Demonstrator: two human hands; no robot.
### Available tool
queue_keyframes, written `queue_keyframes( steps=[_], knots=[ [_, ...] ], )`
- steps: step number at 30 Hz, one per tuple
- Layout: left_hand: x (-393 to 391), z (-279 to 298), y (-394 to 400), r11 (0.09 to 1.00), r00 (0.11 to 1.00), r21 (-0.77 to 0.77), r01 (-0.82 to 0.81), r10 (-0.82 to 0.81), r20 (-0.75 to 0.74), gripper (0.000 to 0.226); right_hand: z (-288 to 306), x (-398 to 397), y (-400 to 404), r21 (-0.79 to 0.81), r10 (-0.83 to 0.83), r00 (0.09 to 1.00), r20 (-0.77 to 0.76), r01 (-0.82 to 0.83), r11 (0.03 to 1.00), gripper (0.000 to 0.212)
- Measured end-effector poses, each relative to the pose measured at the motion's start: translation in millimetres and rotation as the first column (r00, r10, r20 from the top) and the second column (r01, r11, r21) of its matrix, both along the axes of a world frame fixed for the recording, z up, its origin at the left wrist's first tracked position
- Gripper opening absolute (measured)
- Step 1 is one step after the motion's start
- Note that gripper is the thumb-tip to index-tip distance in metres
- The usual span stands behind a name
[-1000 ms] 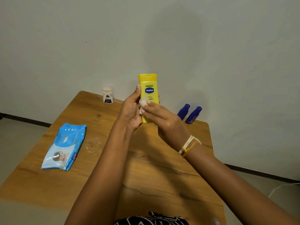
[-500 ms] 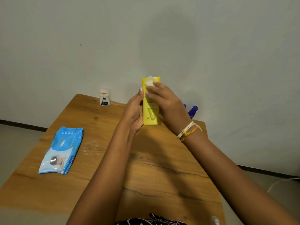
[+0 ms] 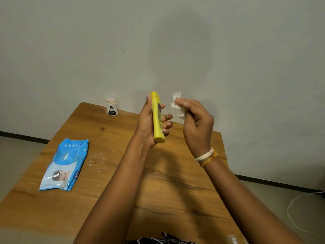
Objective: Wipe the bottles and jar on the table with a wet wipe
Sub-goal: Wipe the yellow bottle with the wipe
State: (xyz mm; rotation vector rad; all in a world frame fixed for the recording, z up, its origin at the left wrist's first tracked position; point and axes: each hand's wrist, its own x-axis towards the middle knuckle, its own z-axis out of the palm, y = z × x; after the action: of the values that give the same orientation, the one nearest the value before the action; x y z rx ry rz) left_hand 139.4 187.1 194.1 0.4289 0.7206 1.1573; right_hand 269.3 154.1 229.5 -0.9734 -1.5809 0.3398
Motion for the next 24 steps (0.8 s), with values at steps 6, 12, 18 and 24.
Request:
queue_keyframes(
  steps=[6, 12, 18, 24],
  knots=[
    [3, -3, 0, 0.988, 0.988, 0.125, 0.094, -0.108, 0.111, 0.053, 14, -24, 20, -0.099, -0.023, 0.997, 0.070, 0.030, 0.995, 0.031],
    [-1, 1, -6, 0.990, 0.954, 0.109, 0.087, -0.114, 0.278, 0.055, 8, -36, 12, -0.052, 0.015, 0.919, 0.395, 0.006, 0.999, 0.035],
    [-11, 0, -8, 0.976, 0.976, 0.165, 0.144, -0.168, 0.141, 0.070, -19, -25, -17, -0.017, 0.116, 0.785, 0.608, -0.134, 0.991, 0.049],
    [-15, -4, -4, 0.970, 0.975, 0.190, 0.151, -0.178, 0.135, 0.067, -33, 5, -35, -0.008, 0.245, 0.665, 0.705, -0.338, 0.941, 0.038]
  ],
)
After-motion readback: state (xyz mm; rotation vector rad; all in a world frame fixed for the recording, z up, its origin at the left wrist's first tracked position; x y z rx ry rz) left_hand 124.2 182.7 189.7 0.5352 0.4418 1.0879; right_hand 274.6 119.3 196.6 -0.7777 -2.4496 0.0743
